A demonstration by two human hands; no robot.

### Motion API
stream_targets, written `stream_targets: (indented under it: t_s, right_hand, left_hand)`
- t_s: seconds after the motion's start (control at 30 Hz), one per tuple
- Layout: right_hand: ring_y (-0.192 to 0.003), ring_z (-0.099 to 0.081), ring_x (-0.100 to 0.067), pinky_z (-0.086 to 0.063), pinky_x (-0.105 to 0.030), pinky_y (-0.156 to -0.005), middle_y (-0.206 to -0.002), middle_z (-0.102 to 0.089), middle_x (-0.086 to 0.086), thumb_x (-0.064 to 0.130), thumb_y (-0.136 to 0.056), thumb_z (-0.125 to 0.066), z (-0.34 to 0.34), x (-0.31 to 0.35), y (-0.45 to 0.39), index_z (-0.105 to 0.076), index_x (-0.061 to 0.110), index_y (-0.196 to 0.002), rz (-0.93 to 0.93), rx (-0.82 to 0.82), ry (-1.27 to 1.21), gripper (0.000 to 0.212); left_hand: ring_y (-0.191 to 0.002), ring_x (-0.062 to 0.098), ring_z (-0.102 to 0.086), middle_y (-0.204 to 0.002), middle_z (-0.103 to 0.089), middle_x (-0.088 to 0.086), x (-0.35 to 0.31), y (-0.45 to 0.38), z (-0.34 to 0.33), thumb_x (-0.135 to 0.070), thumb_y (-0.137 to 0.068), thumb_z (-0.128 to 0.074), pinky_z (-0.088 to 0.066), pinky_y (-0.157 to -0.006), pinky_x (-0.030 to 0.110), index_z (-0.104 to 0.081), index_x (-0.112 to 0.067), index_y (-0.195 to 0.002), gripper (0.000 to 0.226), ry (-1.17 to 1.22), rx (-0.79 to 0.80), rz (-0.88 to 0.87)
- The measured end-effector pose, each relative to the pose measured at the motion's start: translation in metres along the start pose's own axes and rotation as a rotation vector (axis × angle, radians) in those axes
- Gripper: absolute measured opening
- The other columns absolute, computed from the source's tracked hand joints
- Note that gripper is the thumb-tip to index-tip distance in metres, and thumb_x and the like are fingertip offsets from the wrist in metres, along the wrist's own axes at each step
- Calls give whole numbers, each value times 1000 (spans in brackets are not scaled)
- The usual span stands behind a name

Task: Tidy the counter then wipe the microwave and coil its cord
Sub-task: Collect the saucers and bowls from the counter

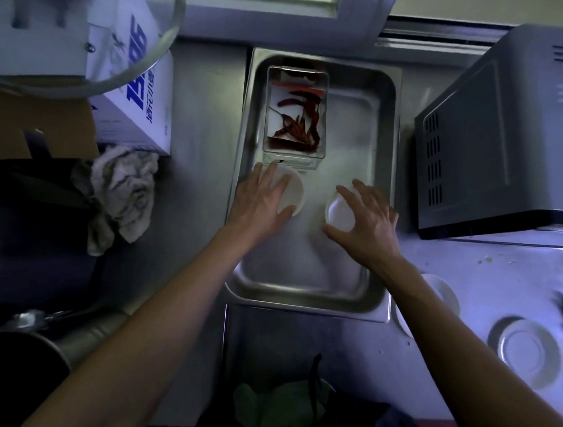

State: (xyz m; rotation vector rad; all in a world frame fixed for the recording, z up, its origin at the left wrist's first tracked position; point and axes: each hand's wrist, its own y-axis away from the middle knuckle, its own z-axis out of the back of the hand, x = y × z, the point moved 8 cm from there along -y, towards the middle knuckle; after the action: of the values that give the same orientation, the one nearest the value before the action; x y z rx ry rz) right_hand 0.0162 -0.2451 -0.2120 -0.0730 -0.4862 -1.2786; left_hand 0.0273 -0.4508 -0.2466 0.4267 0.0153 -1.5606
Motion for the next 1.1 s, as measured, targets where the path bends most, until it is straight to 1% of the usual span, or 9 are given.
stream_targets:
  t_s: [0.1, 0.17, 0.23, 0.33, 0.47, 0.57, 0.77, 0.97, 1.1]
  right_hand:
    - [-149, -17, -27, -24, -60, -115, -162, -23, -1, 60, -78, -71, 2, 19, -8, -35, 34, -149, 44, -1, -16, 83]
    - [-148, -19, -28, -25, -60, -114, -161, -25, -3, 59, -79, -71, 5, 37, -14, -36, 31, -149, 88, -18, -24, 83]
    - [-147, -20, -29, -25, -59, -114, -160, -26, -4, 58, -79, -71, 4, 54, -21, -37, 30, -148, 127, -26, -22, 82]
    - [-147, -20, -29, -25, -57, -114, -160, -27, -5, 58, -79, -71, -6, 76, -32, -36, 30, -149, 174, -13, -9, 83]
    - [-147, -20, -30, -27, -55, -112, -160, -27, -5, 59, -79, -69, -23, 98, -43, -35, 32, -149, 217, -10, 19, 83]
    - [-148, -19, -30, -28, -56, -112, -161, -27, -4, 61, -79, -68, -36, 110, -52, -34, 33, -149, 225, 1, 57, 83]
    - [-148, -19, -32, -28, -58, -110, -162, -25, -4, 66, -79, -65, -64, 119, -63, -24, 34, -153, 230, 38, 114, 91]
    - [-149, -18, -34, -27, -60, -110, -162, -25, -6, 67, -79, -64, -86, 116, -71, -29, 32, -151, 220, 57, 143, 88]
    - [-148, -20, -35, -27, -59, -110, -160, -28, -9, 69, -79, -58, -95, 112, -73, -33, 31, -149, 240, 22, 148, 83]
  left_hand:
    - [-147, 29, -23, -159, -30, 4, 7, 16, 15, -41, -94, -55, -35, -110, 50, -38, -22, -149, 60, 45, -54, 2]
    - [-142, 27, -33, -152, -41, 5, 14, 27, 26, -34, -94, -57, -41, -106, 50, -44, -20, -145, 54, 94, -101, 4]
    - [-135, 29, -41, -145, -50, 7, 21, 38, 35, -28, -92, -59, -44, -101, 50, -51, -16, -140, 50, 107, -165, -7]
    - [-128, 32, -47, -137, -56, 10, 35, 51, 42, -22, -90, -61, -47, -97, 52, -56, -12, -134, 46, 125, -222, -9]
    - [-122, 34, -51, -130, -60, 11, 52, 60, 46, -17, -88, -61, -48, -93, 55, -60, -9, -129, 41, 146, -252, 12]
    - [-125, 32, -50, -133, -58, 10, 61, 62, 47, -19, -88, -58, -48, -95, 53, -57, -10, -131, 44, 128, -214, 36]
    - [-122, 29, -50, -129, -59, 7, 68, 60, 54, -21, -91, -54, -48, -96, 51, -57, -12, -128, 38, 189, -249, 55]
    - [-122, 30, -50, -130, -59, 9, 77, 53, 46, -20, -92, -57, -47, -97, 51, -58, -11, -129, 38, 229, -229, 92]
    - [-119, 34, -52, -126, -61, 11, 81, 48, 47, -18, -92, -58, -48, -94, 51, -62, -8, -125, 34, 243, -252, 112]
